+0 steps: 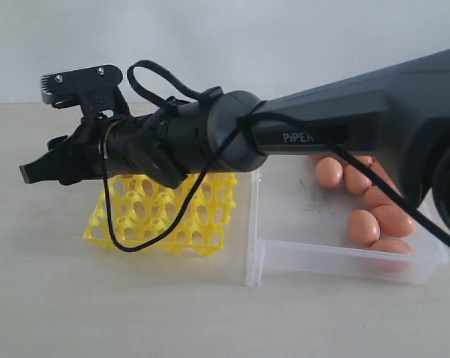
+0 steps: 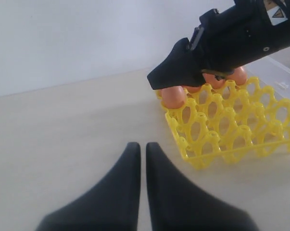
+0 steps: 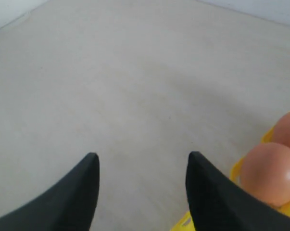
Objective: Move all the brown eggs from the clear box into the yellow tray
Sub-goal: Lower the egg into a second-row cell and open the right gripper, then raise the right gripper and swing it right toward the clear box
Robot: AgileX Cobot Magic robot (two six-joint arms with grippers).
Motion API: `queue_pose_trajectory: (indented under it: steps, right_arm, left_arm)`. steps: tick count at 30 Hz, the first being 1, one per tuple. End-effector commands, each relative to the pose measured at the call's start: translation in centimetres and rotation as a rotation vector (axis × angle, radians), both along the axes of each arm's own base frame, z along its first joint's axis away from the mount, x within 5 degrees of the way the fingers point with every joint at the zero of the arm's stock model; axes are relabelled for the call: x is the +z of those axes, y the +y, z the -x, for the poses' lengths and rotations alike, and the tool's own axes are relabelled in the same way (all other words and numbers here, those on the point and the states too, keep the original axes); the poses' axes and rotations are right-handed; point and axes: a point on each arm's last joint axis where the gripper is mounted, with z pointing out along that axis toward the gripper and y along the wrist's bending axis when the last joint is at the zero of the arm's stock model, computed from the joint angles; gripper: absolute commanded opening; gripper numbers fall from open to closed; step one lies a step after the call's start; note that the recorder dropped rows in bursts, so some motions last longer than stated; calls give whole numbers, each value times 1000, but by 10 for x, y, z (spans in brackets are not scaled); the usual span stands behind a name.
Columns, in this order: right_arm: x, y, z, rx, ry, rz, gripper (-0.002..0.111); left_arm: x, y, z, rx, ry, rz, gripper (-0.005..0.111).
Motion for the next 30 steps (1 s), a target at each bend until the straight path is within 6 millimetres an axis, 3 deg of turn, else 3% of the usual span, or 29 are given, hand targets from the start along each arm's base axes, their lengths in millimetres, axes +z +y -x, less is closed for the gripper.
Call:
queue_pose_trajectory:
  steps: [1, 9, 23, 26, 30]
  right_arm:
    - [10, 1, 9, 15, 5, 45, 49]
    - [4, -6, 20, 23, 73, 231, 49]
    - [-22, -17, 61, 200, 154, 691, 47]
    - [-29, -24, 65, 219, 176, 750, 35]
    - [-41, -32, 69, 246, 200, 816, 5]
  left_arm:
    - [-1, 0, 0, -5, -3, -1, 4]
    - [-1, 0, 0, -5, -3, -1, 4]
    - [-1, 0, 0, -5, -3, -1, 4]
    - [-1, 0, 0, -5, -3, -1, 4]
    - [-1, 0, 0, -5, -3, -1, 4]
